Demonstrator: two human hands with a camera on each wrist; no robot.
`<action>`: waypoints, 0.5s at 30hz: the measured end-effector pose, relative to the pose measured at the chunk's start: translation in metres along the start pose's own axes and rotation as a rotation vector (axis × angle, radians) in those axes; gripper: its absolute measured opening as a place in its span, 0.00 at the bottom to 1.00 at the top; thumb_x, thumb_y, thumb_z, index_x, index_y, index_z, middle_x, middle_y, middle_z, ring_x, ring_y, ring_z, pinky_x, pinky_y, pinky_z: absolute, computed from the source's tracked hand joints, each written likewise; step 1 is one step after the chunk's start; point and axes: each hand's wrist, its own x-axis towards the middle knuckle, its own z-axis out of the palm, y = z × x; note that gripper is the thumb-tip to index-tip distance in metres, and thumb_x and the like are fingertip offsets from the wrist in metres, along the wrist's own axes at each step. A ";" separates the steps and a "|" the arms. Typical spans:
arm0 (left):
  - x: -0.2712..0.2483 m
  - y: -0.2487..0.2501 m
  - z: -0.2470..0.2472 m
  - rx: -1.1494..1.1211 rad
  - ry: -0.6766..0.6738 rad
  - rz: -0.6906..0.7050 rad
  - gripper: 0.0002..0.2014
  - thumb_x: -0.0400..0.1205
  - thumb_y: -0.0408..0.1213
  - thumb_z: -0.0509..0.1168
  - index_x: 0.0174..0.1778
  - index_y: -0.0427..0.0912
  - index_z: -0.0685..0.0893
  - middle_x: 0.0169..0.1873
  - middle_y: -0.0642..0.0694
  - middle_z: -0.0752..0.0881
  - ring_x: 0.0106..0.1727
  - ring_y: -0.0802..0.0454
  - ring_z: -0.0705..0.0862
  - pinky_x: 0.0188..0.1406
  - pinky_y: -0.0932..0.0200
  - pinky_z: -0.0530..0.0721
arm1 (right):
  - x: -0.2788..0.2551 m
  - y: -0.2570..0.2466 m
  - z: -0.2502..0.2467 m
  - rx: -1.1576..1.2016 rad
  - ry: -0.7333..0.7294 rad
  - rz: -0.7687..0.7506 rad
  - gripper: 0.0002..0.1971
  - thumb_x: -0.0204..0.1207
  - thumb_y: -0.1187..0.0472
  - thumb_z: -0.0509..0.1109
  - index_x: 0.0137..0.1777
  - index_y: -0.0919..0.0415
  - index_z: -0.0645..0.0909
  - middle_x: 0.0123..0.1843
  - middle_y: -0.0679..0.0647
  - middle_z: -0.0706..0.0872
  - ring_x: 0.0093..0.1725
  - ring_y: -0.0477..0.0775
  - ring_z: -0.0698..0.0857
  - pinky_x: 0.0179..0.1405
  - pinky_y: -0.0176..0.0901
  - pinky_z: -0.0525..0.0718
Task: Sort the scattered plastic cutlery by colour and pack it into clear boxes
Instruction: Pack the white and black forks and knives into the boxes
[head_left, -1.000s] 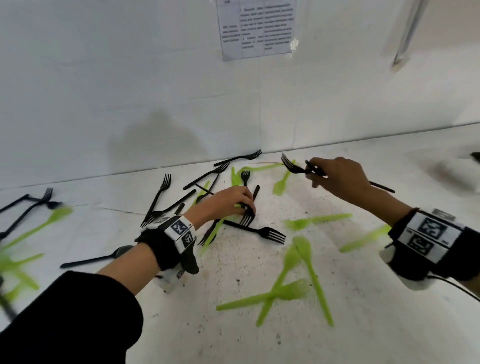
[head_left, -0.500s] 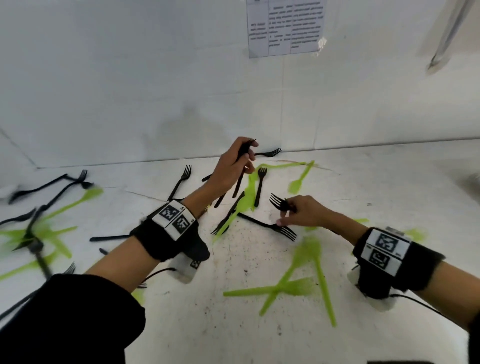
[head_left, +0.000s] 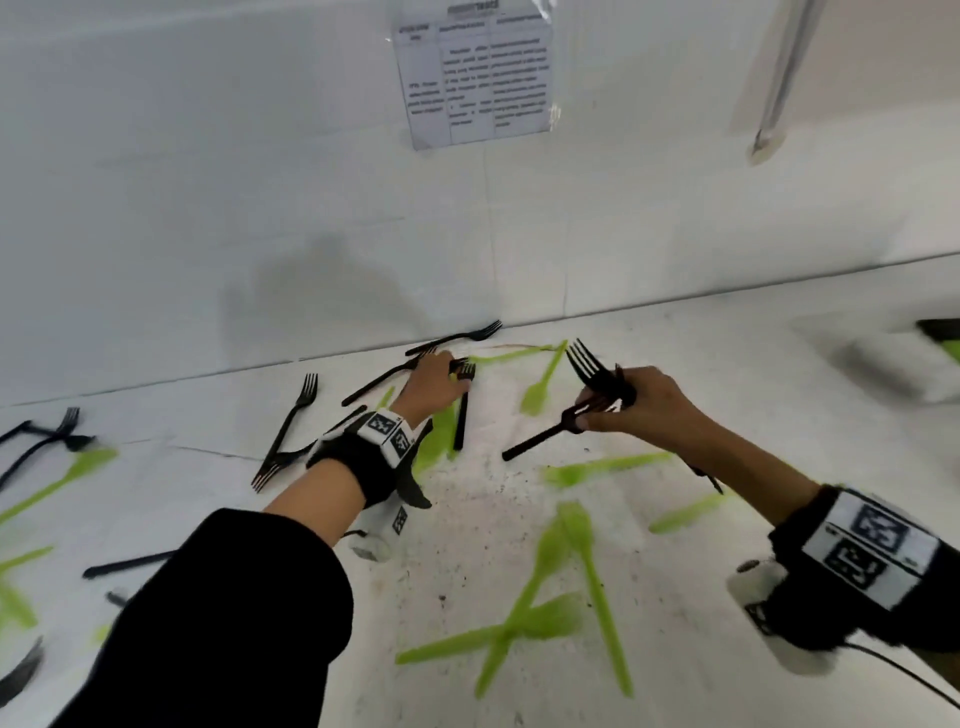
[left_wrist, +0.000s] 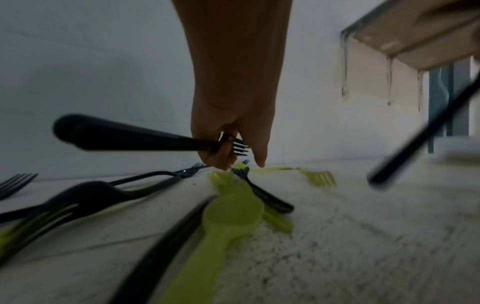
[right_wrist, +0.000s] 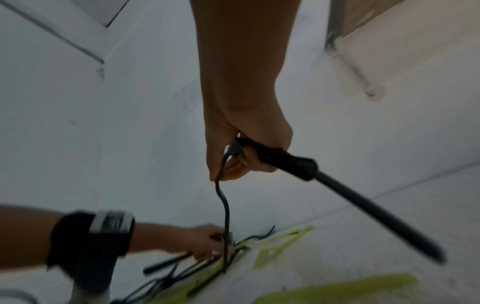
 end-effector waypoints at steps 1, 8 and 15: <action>0.004 0.000 0.006 0.045 -0.023 -0.018 0.25 0.79 0.45 0.69 0.61 0.29 0.74 0.60 0.31 0.78 0.61 0.36 0.77 0.51 0.52 0.73 | -0.002 -0.003 -0.009 0.094 0.053 -0.004 0.08 0.65 0.62 0.80 0.37 0.48 0.86 0.34 0.44 0.88 0.37 0.40 0.83 0.36 0.33 0.76; 0.021 0.007 0.023 0.200 -0.042 0.002 0.21 0.81 0.38 0.63 0.64 0.27 0.70 0.64 0.30 0.75 0.64 0.35 0.75 0.56 0.51 0.72 | 0.016 -0.009 -0.036 0.465 0.260 0.038 0.02 0.71 0.61 0.75 0.39 0.58 0.85 0.30 0.52 0.73 0.21 0.41 0.66 0.19 0.31 0.61; 0.020 0.004 0.025 0.150 -0.005 -0.039 0.22 0.83 0.44 0.60 0.64 0.30 0.71 0.64 0.31 0.74 0.62 0.34 0.77 0.55 0.50 0.74 | 0.055 -0.029 -0.002 0.621 0.368 0.037 0.05 0.75 0.60 0.72 0.38 0.55 0.81 0.29 0.51 0.73 0.24 0.41 0.70 0.18 0.29 0.63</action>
